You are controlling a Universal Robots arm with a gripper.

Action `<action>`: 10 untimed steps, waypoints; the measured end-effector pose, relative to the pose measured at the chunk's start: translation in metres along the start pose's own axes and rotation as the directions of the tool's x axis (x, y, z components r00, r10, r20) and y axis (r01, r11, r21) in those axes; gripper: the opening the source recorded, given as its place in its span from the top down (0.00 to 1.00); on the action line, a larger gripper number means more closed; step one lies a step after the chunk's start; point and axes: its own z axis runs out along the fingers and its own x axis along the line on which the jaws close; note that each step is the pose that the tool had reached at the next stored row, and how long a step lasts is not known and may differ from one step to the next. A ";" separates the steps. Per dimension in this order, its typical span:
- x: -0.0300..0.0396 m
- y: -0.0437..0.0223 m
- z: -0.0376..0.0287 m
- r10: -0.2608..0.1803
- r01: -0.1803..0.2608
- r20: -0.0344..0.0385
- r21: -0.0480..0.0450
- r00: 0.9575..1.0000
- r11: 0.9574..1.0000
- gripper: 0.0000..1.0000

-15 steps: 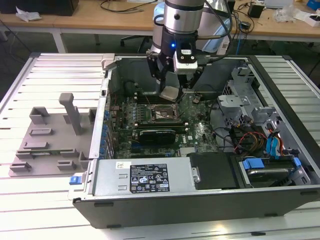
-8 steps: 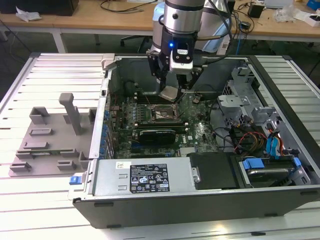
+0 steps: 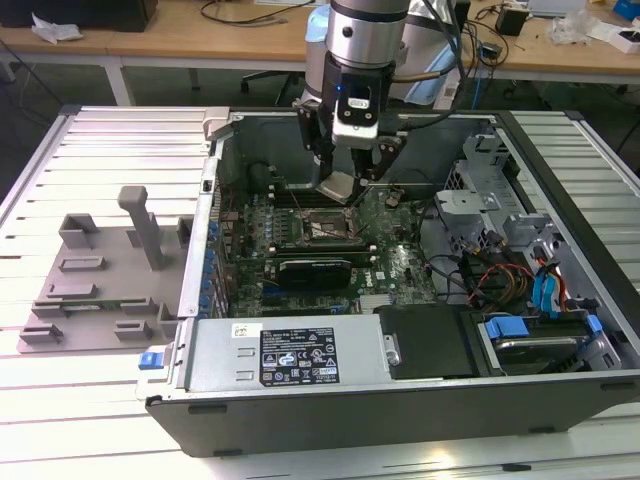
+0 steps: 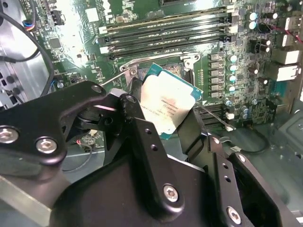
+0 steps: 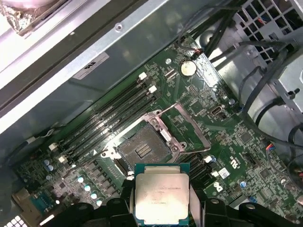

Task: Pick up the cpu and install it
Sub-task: 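Place the cpu into insertion slot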

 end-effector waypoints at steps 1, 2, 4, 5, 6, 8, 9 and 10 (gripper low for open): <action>0.0000 0.0000 0.0000 0.010 -0.010 0.000 0.000 1.000 1.000 0.45; 0.0000 0.0000 0.0000 0.018 -0.018 -0.001 0.000 1.000 1.000 0.45; 0.0000 0.0000 0.0001 0.041 -0.041 -0.002 0.000 0.999 0.999 0.45; 0.0000 0.0000 0.0001 0.050 -0.050 -0.002 0.000 0.999 0.999 0.45; 0.0000 0.0000 0.0001 0.061 -0.061 -0.003 0.000 0.998 0.998 0.45; 0.0000 0.0000 0.0001 0.090 -0.090 -0.004 0.001 0.996 0.996 0.45; 0.0000 0.0000 0.0002 0.097 -0.097 -0.005 0.001 0.995 0.995 0.45; 0.0000 0.0000 0.0002 0.103 -0.103 -0.005 0.001 0.995 0.995 0.45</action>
